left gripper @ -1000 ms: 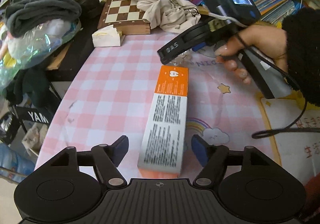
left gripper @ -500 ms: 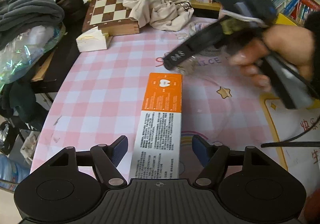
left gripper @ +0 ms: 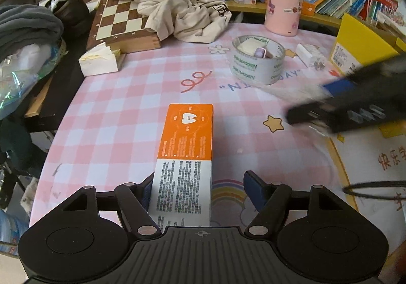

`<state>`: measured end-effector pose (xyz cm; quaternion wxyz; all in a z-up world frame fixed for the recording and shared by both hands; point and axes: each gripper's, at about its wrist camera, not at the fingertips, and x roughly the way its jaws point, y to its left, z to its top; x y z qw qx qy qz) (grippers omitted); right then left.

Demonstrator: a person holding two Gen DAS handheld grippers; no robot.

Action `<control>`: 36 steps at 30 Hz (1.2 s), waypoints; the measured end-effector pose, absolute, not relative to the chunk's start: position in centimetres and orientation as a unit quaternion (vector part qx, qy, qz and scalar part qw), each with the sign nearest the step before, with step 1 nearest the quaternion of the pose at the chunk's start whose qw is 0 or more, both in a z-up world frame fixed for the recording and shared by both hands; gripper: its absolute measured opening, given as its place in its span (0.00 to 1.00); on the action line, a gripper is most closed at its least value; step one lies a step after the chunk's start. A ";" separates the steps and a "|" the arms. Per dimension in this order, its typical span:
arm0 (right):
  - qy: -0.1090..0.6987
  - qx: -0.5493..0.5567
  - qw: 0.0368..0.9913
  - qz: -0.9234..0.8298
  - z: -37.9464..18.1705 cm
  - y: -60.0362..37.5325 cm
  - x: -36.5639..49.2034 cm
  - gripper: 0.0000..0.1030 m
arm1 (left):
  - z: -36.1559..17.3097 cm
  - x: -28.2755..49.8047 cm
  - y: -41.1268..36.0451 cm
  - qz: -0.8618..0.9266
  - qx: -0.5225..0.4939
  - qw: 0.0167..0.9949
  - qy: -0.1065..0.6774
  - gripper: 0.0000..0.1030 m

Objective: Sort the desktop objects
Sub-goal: 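Carry the usmile box in the left tool and bead bag in the right tool to the yellow box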

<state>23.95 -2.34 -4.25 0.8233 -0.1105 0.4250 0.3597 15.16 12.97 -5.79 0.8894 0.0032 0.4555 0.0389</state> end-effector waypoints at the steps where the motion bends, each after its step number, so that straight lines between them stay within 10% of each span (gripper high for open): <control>1: 0.429 -0.107 0.823 0.356 -4.3 -3.0 23.5 0.49 | -5.9 15.3 13.0 0.038 0.005 0.888 0.458 0.70; 11: 0.459 -0.088 0.821 0.329 -4.7 -6.8 20.3 0.49 | -6.7 15.6 13.3 0.036 -0.003 0.884 0.466 0.68; 15: 0.465 -0.085 0.820 0.322 -4.8 -7.1 19.9 0.49 | -6.4 15.5 13.6 0.032 -0.008 0.886 0.463 0.37; 36: 0.439 -0.038 0.852 0.281 -0.8 -10.0 14.2 0.49 | -2.1 10.0 13.0 -0.042 -0.124 0.892 0.433 0.37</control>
